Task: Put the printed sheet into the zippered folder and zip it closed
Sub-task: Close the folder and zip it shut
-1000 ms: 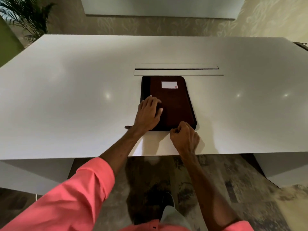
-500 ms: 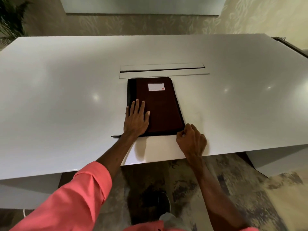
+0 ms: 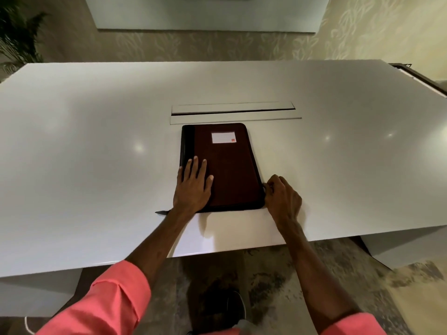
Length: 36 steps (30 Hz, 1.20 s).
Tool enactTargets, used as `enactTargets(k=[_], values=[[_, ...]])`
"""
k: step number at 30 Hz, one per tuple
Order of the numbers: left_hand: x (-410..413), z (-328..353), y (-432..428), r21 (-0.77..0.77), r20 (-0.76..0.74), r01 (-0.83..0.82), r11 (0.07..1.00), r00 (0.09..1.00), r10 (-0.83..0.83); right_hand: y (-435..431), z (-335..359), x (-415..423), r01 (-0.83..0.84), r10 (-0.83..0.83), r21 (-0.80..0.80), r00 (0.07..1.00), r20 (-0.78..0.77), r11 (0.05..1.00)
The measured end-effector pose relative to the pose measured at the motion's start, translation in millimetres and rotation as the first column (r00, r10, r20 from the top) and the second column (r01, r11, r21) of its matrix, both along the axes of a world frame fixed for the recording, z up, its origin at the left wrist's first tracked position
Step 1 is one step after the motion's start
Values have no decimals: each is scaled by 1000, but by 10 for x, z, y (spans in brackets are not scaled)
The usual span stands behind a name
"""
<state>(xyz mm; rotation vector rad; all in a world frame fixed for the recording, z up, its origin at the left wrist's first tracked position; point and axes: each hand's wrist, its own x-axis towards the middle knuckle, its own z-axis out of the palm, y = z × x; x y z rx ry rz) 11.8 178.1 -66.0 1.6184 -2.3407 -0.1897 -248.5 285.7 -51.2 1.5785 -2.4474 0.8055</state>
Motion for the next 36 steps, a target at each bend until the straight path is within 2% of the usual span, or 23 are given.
enactTargets(k=[13,21,27,36], values=[[11,-11,5,-26,16,-3,1000,1000,4,-815,59,-203,-45,43,26,997,70,999],[21,100,-68,-23,-68,-32,999,997,30,-1386,113,-293,-87,86,7,991,104,996],[-2,372,-543,-64,-142,-98,993,986,88,-1486,82,-309,-122,119,12,986,116,993],[-105,168,-1400,108,-107,-131,985,984,143,-1488,19,-389,-153,151,3,980,127,988]])
